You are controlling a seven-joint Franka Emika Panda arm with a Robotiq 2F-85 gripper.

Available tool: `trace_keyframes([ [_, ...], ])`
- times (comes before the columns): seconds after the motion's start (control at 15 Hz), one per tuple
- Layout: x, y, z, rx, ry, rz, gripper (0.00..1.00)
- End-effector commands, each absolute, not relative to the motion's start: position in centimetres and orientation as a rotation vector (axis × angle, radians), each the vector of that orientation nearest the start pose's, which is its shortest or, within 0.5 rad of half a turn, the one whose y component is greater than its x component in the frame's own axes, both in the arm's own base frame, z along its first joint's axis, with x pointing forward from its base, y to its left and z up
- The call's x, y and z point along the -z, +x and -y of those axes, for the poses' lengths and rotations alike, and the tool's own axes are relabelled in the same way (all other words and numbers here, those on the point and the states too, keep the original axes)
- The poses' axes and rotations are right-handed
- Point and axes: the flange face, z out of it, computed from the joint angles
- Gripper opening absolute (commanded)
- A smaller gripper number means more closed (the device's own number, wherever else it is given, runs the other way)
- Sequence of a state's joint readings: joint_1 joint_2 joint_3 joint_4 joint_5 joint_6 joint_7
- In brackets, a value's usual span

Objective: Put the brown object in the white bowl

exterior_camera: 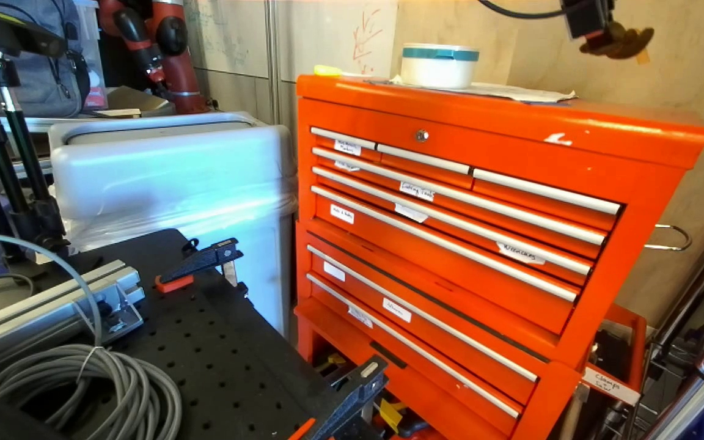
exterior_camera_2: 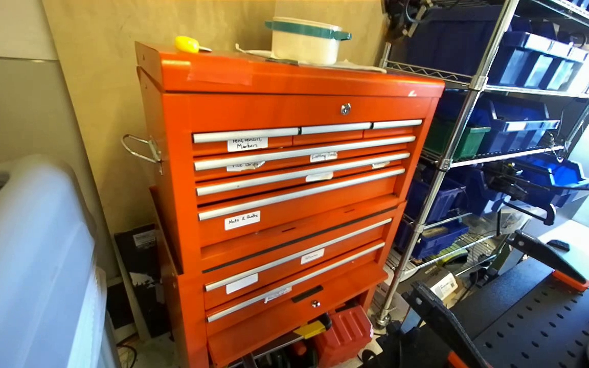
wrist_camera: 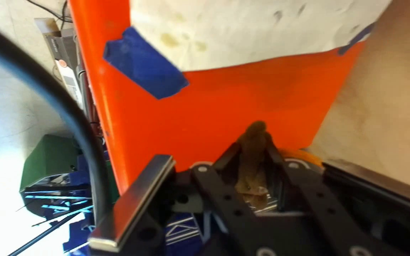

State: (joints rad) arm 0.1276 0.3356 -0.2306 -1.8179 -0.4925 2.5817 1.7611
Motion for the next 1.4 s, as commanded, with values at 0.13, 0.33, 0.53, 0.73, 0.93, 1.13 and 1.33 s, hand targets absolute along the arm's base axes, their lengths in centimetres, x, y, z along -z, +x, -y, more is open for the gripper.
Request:
trace_keyframes([
  [0.13, -47.1, 65.6, -5.6, 0.879, -2.212, -1.8, 0.05],
  [0.33, -45.7, 65.0, -10.6, 0.764, -2.248, -1.747, 0.05],
  [0.53, -43.7, 64.3, -14.1, 0.671, -2.278, -1.711, 0.05],
  [0.73, -42.4, 64.0, -15.9, 0.63, -2.307, -1.697, 0.05],
  [0.93, -42.2, 64.1, -15.9, 0.65, -2.328, -1.708, 0.05],
  [1.13, -42.0, 64.0, -15.2, 0.655, -2.339, -1.729, 0.44],
  [1.33, -41.7, 64.0, -14.7, 0.658, -2.362, -1.743, 0.58],
])
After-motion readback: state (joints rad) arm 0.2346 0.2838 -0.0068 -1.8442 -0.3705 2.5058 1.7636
